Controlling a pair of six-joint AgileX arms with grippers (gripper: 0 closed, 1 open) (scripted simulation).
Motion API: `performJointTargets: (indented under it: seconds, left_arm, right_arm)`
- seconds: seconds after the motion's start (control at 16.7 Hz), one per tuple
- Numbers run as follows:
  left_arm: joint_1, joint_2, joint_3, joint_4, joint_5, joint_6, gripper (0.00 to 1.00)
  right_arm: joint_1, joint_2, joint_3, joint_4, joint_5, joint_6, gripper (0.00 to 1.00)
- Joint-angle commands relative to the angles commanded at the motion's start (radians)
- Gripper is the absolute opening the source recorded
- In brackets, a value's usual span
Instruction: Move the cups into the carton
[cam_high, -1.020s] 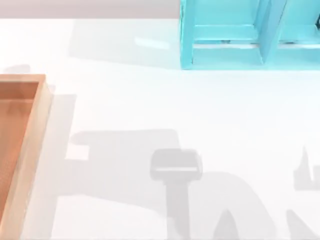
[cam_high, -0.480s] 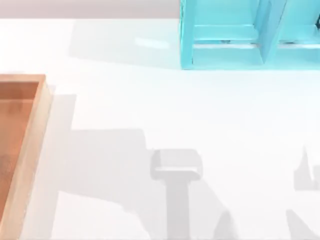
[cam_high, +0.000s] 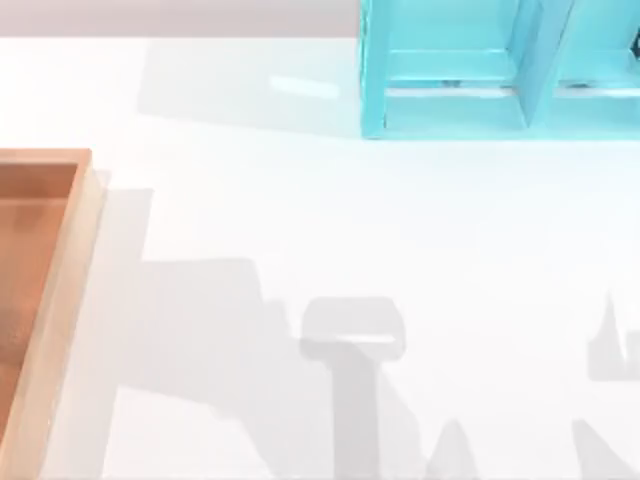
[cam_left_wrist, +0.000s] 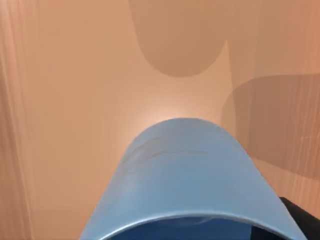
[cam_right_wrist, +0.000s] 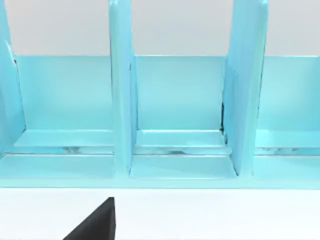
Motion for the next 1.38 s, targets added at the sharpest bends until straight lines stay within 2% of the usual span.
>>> performJointTargets:
  seconds: [0.72, 1.38]
  left_arm:
    - [0.000, 0.000, 0.000, 0.000, 0.000, 0.000, 0.98]
    - [-0.002, -0.001, 0.016, -0.016, 0.003, -0.001, 1.00]
  right_arm:
    - [0.000, 0.000, 0.000, 0.000, 0.000, 0.000, 1.00]
    - [0.000, 0.000, 0.000, 0.000, 0.000, 0.000, 1.00]
